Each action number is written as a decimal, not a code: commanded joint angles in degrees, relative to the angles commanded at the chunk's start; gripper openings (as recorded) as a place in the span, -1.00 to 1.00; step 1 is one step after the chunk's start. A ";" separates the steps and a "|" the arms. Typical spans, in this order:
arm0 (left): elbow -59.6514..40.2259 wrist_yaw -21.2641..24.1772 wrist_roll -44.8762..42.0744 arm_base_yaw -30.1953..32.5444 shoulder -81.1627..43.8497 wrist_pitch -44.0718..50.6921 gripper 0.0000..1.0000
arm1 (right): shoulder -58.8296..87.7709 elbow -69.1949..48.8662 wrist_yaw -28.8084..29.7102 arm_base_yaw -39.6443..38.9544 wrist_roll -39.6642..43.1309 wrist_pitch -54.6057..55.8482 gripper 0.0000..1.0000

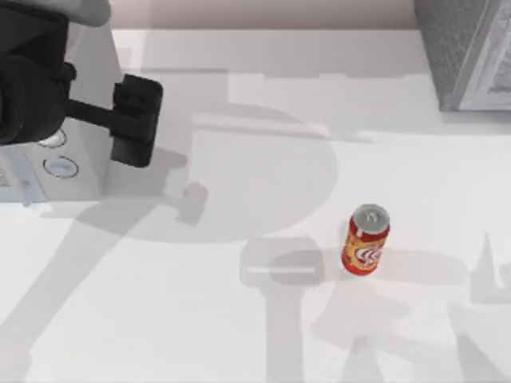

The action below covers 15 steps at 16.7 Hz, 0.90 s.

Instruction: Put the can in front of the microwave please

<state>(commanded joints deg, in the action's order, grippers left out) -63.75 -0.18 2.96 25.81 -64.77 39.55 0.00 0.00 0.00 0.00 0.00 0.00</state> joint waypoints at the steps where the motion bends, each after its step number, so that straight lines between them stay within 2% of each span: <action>1: -6.87 -0.02 0.29 2.50 -7.09 3.84 1.00 | 0.00 0.00 0.00 0.00 0.00 0.00 1.00; 6: -39.32 -0.10 1.63 14.25 -40.40 21.84 1.00 | 0.00 0.00 0.00 0.00 0.00 0.00 1.00; 9: -55.00 -0.14 2.29 20.01 -56.39 30.67 1.00 | 0.00 0.00 0.00 0.00 0.00 0.00 1.00; 12: -66.22 -0.17 2.79 24.36 -68.06 37.34 1.00 | 0.00 0.00 0.00 0.00 0.00 0.00 1.00; 15: -72.28 -0.19 3.07 26.79 -74.20 41.07 1.00 | 0.00 0.00 0.00 0.00 0.00 0.00 1.00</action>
<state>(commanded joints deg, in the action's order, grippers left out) -136.03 -0.37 6.03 52.60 -138.97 80.63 0.00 0.00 0.00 0.00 0.00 0.00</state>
